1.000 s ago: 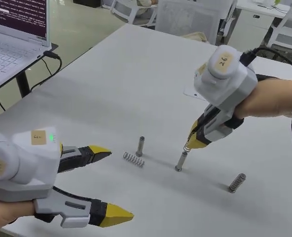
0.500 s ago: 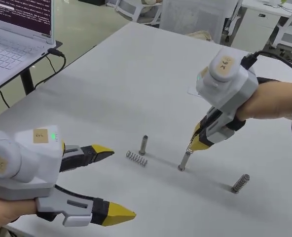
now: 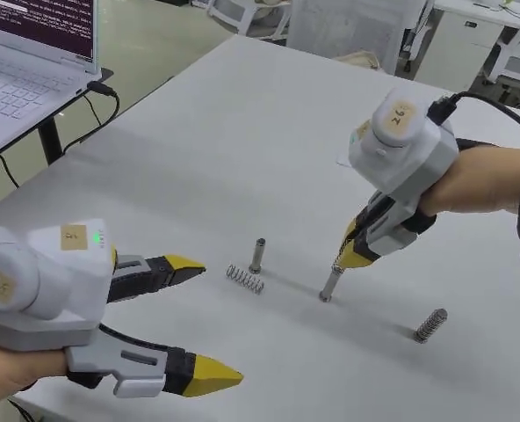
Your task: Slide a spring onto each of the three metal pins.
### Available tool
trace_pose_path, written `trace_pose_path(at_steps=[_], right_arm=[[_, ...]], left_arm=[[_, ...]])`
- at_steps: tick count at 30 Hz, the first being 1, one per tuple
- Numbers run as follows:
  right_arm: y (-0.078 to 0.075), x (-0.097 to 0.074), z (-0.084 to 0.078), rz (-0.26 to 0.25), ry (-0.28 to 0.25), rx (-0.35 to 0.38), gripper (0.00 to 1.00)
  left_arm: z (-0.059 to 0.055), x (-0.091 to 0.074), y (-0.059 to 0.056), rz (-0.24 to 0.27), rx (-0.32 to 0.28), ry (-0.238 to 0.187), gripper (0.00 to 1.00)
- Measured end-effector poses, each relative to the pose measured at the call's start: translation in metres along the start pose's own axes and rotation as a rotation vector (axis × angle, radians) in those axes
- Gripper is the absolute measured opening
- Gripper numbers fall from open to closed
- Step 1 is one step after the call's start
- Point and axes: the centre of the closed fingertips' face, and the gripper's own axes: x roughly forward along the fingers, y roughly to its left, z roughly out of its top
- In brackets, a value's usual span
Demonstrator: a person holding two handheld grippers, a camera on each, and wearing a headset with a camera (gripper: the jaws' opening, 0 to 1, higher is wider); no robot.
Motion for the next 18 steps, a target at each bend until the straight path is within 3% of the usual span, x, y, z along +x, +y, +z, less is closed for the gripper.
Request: trace_pose_path(at_steps=[18], right_arm=[[0.002,0.014,-0.002,0.017,0.006,0.015,0.08]], left_arm=[[0.0,-0.001,0.001,-0.002,-0.001,-0.003,0.73]])
